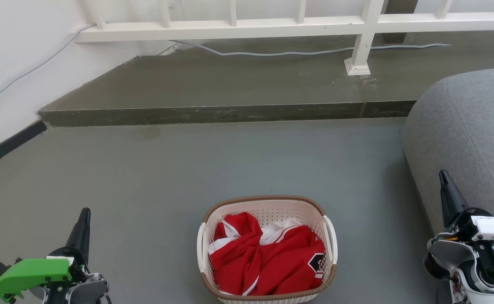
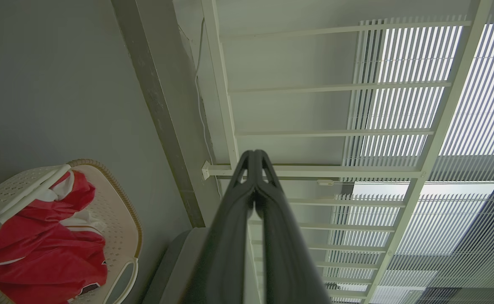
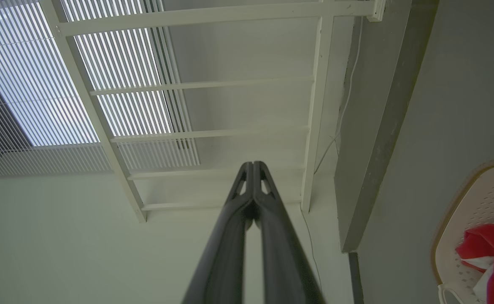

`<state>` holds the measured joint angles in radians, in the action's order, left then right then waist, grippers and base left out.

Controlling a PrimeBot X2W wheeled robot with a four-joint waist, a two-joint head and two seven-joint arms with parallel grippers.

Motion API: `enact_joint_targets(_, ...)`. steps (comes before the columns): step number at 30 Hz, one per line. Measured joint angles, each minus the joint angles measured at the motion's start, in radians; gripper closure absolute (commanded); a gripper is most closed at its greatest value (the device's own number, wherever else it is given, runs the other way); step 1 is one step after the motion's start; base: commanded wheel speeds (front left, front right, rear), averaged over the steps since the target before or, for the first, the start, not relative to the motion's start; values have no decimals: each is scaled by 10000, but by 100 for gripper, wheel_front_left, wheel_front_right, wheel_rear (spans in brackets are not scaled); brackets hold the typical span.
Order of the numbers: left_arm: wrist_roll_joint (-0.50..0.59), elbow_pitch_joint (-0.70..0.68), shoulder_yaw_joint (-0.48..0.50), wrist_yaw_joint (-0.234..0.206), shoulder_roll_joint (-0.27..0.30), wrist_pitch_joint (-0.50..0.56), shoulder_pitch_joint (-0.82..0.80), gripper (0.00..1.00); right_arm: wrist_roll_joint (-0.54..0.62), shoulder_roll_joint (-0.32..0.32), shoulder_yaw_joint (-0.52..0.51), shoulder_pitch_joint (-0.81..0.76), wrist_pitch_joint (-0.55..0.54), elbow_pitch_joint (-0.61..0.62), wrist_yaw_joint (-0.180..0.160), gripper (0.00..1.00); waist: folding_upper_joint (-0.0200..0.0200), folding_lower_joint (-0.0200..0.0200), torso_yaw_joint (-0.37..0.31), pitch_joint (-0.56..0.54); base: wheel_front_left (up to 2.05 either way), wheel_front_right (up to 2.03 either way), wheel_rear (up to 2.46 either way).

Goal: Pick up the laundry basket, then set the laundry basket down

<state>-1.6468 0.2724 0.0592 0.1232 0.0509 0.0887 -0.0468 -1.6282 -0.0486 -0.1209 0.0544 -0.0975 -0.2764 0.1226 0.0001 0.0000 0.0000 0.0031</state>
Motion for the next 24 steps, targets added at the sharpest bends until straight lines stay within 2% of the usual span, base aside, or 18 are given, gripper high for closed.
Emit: enact_joint_targets(24, 0, 0, 4, 0, -4, 0, 0, 100, 2, 12, -6, 0, 0, 0, 0, 100, 0, 0, 0, 0, 0, 0, 0)
